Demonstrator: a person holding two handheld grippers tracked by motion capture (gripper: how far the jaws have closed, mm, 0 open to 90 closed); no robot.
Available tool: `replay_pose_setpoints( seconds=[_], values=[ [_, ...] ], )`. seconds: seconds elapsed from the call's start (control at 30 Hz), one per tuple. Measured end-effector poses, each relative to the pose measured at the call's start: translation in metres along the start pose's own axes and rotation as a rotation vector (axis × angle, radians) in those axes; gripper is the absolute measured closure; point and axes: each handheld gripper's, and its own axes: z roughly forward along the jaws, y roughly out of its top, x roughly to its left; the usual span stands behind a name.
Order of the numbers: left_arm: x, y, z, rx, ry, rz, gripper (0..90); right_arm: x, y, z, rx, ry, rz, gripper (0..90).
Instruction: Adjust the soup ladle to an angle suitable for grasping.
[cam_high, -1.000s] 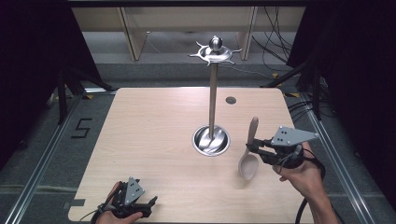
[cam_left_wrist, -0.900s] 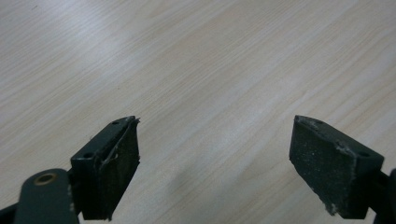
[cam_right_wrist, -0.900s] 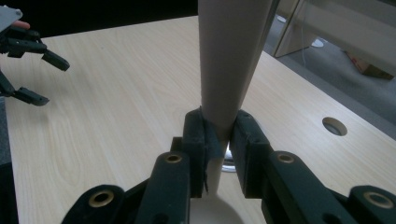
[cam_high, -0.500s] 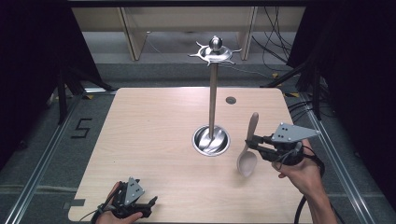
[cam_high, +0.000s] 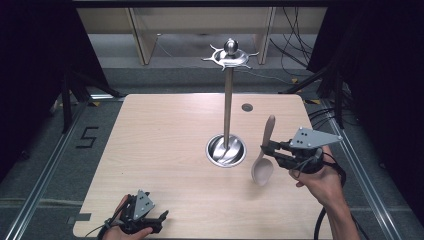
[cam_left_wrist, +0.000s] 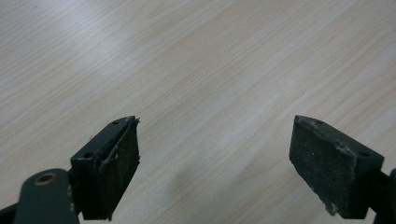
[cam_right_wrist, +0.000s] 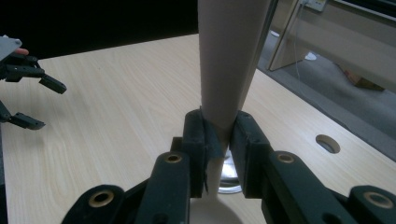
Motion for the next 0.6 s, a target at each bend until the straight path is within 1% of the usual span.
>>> replay_pose_setpoints(
  seconds=[0.03,0.1,0.13,0.17,0.23,0.3,0.33,0.4,0.43,0.47,0.5,0.53,0.57,0.6],
  values=[
    [0.0,0.0,0.0,-0.001,-0.001,-0.001,15.6,-0.0004,0.0004,0.0006,-0.002,0.005,-0.008,76.9],
    [0.0,-0.0001,0.0,0.0,0.0,-0.002,15.6,-0.0006,0.0008,0.0011,-0.005,0.004,-0.011,76.9],
    [-0.0012,-0.0005,0.0004,-0.004,0.0,-0.022,15.6,-0.0009,0.0009,0.0011,-0.004,0.003,-0.015,76.9],
    [-0.0014,-0.0006,0.0005,-0.005,0.002,-0.024,15.6,-0.0005,0.001,0.0012,-0.002,0.004,-0.01,76.9],
    [-0.0003,-0.0002,0.0004,-0.004,0.002,-0.009,15.6,-0.001,0.0015,0.0008,0.007,0.01,-0.007,76.9],
    [-0.0005,-0.0003,0.0006,-0.005,0.002,-0.009,15.6,-0.0017,0.0022,0.0015,0.004,0.012,-0.008,76.9],
    [-0.0005,-0.0002,0.0008,-0.004,0.002,-0.009,15.6,-0.0015,0.0025,0.0024,-0.006,0.007,-0.012,76.9],
    [-0.0012,-0.0006,0.0009,-0.004,0.0,-0.02,15.6,-0.0013,0.0036,0.0028,-0.011,0.007,-0.01,76.9],
    [-0.0004,-0.0003,0.0019,-0.009,0.0,-0.01,15.6,-0.0022,0.0043,0.003,-0.014,0.001,-0.021,76.9],
    [-0.0021,-0.0005,0.0031,-0.025,-0.001,-0.036,15.6,-0.0028,0.0048,0.0034,-0.018,-0.003,-0.028,76.9],
    [-0.0021,-0.0006,0.003,-0.024,-0.001,-0.036,15.6,-0.0011,0.0057,0.0047,-0.014,0.009,-0.014,76.9],
    [-0.0003,-0.0003,0.0016,-0.008,0.001,-0.013,15.6,-0.0011,0.0057,0.0047,-0.014,0.009,-0.014,76.9],
    [-0.0005,-0.0005,0.0018,-0.012,0.002,-0.018,15.6,-0.0012,0.0062,0.005,-0.012,0.013,-0.02,76.9],
    [-0.0004,-0.0001,0.0007,-0.002,0.003,-0.014,15.6,-0.0013,0.0067,0.0048,-0.003,0.02,-0.014,76.9]
  ],
)
